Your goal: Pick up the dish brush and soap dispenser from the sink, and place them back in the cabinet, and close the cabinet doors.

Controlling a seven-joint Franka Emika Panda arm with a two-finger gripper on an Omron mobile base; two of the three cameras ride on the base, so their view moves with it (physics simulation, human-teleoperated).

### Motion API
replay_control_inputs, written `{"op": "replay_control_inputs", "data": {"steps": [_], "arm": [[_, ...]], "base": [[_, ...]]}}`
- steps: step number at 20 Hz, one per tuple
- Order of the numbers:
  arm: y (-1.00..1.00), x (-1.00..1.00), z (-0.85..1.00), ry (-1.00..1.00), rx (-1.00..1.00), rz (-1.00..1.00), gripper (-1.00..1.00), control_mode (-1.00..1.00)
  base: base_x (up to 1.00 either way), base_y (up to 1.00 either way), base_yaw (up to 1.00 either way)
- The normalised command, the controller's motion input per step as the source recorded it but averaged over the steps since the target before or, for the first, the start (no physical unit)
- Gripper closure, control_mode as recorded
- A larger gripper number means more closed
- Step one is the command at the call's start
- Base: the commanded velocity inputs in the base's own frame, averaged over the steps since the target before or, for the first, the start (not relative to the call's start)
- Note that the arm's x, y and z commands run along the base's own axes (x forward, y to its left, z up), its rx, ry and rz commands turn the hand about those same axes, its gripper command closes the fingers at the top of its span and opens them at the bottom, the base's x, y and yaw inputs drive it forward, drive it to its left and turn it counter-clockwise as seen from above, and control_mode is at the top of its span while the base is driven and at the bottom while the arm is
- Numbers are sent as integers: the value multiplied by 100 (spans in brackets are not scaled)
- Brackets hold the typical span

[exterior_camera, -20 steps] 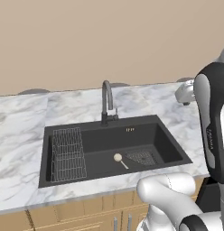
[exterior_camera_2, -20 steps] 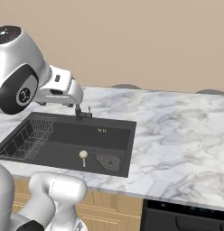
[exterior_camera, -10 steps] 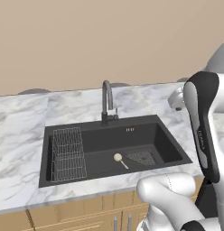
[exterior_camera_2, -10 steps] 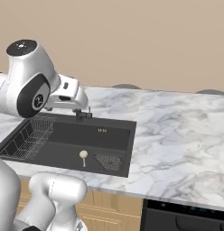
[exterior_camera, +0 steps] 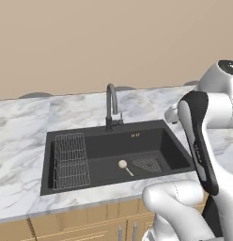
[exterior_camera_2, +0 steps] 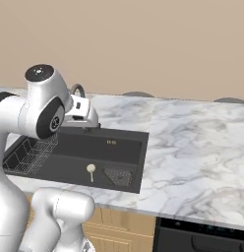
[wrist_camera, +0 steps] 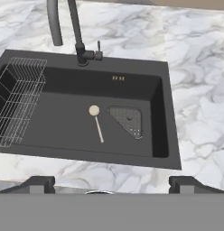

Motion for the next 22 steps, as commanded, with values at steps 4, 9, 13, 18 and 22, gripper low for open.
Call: {"op": "replay_control_inputs", "data": {"steps": [4, 9, 13, 18, 22], "arm": [[8, 13, -41, 0, 0, 6, -100, -100], [11, 7, -36, 0, 0, 5, -100, -100], [14, 18, -33, 0, 0, 3, -100, -100], [15, 23, -27, 0, 0, 2, -100, -100], [11, 24, -28, 0, 0, 2, -100, -100]], "base": [[0, 0, 0], [0, 0, 0], [0, 0, 0], [0, 0, 0], [0, 0, 0]]}}
